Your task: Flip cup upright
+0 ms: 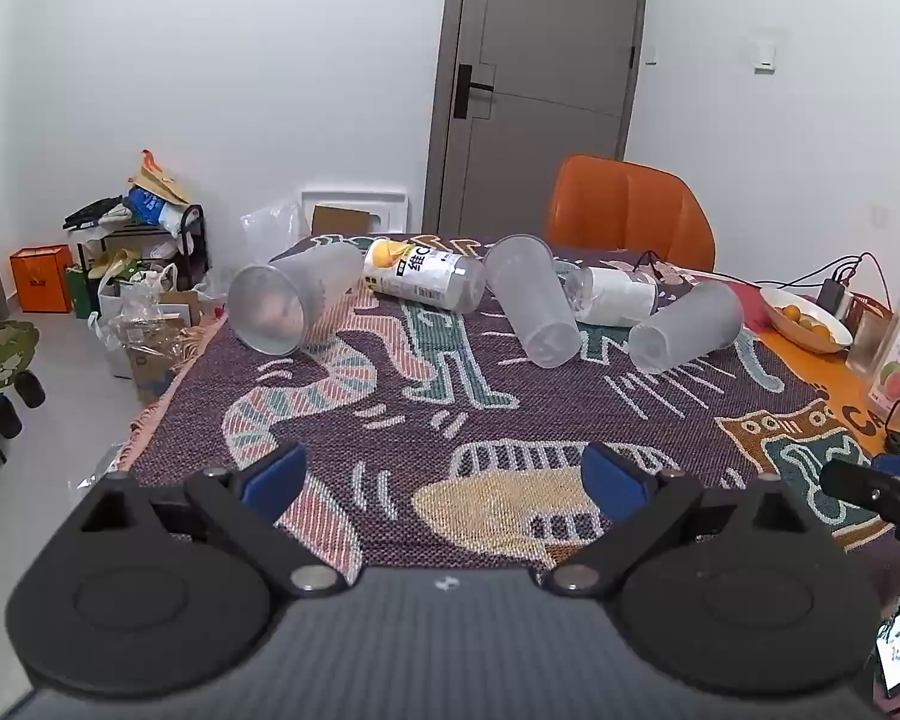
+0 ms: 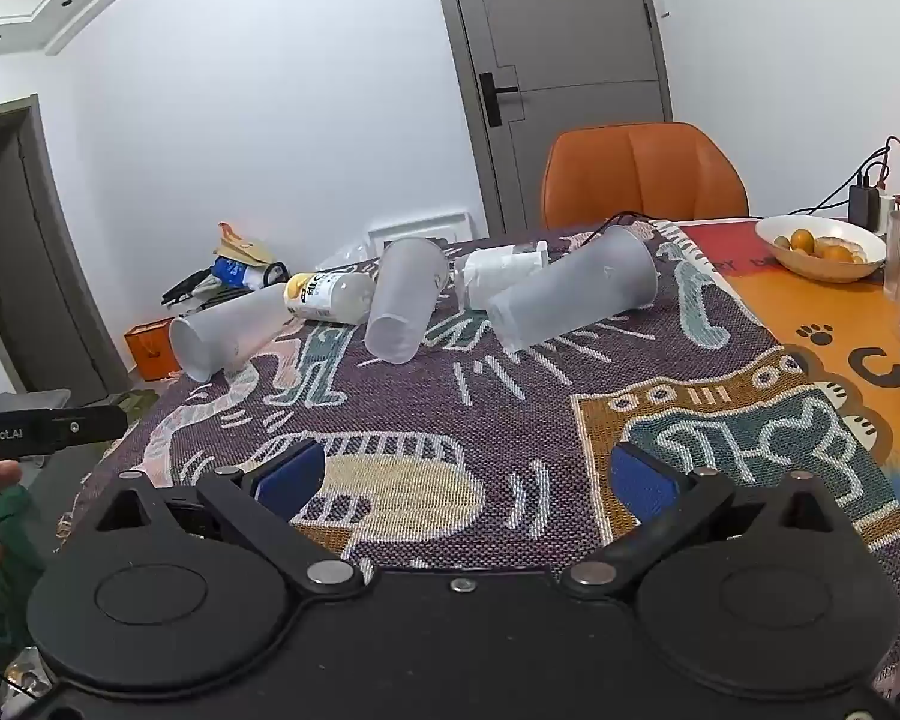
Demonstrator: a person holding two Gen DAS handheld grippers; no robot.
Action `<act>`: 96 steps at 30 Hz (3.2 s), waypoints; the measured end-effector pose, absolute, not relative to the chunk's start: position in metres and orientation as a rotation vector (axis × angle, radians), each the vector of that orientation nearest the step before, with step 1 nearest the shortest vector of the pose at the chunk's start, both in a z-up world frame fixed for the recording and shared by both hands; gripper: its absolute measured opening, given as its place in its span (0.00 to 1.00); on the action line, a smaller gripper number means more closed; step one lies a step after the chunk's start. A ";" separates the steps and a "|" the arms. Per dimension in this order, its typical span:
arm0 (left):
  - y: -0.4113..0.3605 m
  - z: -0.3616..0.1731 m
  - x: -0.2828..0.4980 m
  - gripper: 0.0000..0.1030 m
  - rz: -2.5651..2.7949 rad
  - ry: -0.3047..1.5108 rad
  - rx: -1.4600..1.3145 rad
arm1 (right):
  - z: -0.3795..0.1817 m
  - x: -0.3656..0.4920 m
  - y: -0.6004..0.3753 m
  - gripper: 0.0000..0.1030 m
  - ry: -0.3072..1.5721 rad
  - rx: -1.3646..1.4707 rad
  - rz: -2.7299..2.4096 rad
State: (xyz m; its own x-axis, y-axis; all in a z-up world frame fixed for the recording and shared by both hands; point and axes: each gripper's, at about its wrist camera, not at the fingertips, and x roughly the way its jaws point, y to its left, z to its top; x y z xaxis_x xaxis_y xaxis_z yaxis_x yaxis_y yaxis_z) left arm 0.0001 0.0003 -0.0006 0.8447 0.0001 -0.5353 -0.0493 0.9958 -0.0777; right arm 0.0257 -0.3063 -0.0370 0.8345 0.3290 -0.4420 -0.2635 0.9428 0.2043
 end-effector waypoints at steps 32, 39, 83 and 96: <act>0.016 -0.005 -0.020 0.95 0.043 0.557 -0.120 | -0.035 0.018 -0.290 1.00 0.508 0.113 0.354; 0.017 -0.006 -0.021 0.95 0.043 0.557 -0.123 | -0.035 0.018 -0.291 1.00 0.503 0.115 0.356; 0.013 -0.011 -0.002 0.95 0.042 0.564 -0.131 | -0.039 0.030 -0.296 1.00 0.535 0.191 0.408; 0.015 -0.014 0.044 0.95 0.027 0.560 -0.150 | -0.036 0.086 -0.305 1.00 0.528 0.260 0.363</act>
